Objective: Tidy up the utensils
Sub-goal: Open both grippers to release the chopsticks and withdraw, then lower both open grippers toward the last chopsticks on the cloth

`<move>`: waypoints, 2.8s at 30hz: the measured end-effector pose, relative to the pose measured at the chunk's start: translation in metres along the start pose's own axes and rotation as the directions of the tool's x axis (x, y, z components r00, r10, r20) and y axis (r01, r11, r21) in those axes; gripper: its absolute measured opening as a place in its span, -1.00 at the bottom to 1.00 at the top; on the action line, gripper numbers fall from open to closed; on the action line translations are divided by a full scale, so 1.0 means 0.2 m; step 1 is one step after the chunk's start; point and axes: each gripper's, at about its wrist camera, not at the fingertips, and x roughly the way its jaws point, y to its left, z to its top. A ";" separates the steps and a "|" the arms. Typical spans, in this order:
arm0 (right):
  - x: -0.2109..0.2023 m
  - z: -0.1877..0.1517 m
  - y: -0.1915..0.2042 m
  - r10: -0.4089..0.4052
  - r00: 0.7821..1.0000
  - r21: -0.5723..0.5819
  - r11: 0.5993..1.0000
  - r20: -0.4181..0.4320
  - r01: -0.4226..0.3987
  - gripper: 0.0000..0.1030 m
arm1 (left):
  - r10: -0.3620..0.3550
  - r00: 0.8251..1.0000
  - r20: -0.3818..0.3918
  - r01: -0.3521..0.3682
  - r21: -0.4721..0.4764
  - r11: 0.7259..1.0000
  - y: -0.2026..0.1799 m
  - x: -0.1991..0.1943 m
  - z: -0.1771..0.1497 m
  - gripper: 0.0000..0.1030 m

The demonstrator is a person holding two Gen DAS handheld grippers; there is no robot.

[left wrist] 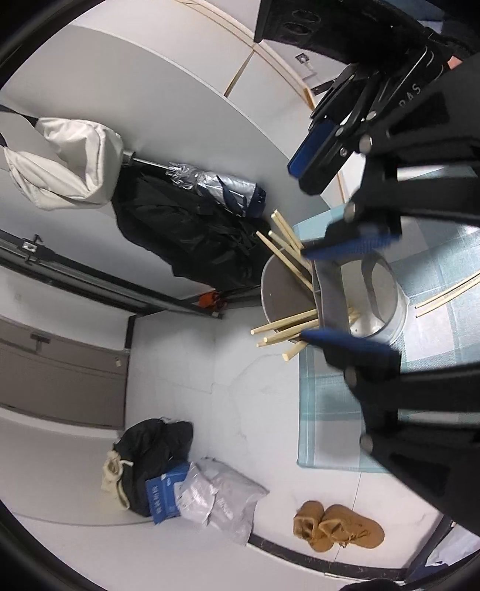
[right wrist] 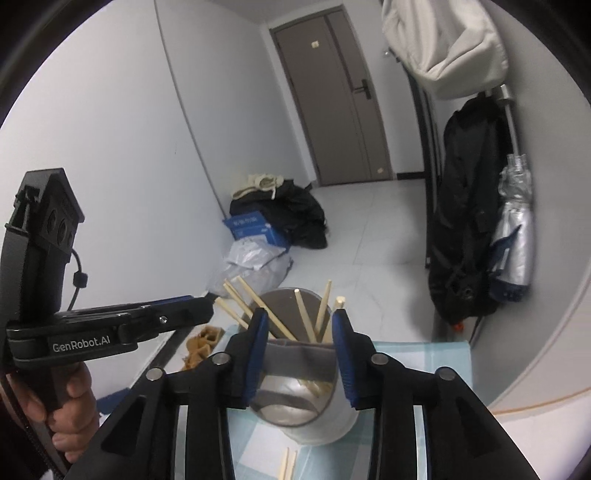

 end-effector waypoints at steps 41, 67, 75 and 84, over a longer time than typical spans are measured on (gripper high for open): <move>-0.51 -0.48 0.11 -0.158 0.980 -0.050 0.985 0.123 0.165 0.79 | 0.289 0.914 0.284 -0.273 -0.095 0.957 -0.07 -0.31 -0.57 0.86; -0.01 -0.72 0.05 -0.201 0.956 -0.145 0.974 -0.214 0.173 0.77 | 0.288 0.953 0.097 -0.267 -0.185 0.946 0.20 -0.02 -0.65 0.86; 0.31 -0.77 0.13 -0.193 0.906 -0.231 0.967 -0.377 0.110 0.56 | 0.323 0.945 0.046 -0.300 -0.269 0.915 0.35 -0.01 -0.63 0.85; 0.44 -0.86 0.11 -0.231 0.865 -0.229 0.963 -0.445 0.140 0.16 | 0.362 0.931 0.052 -0.332 -0.299 0.895 0.40 -0.04 -0.61 0.86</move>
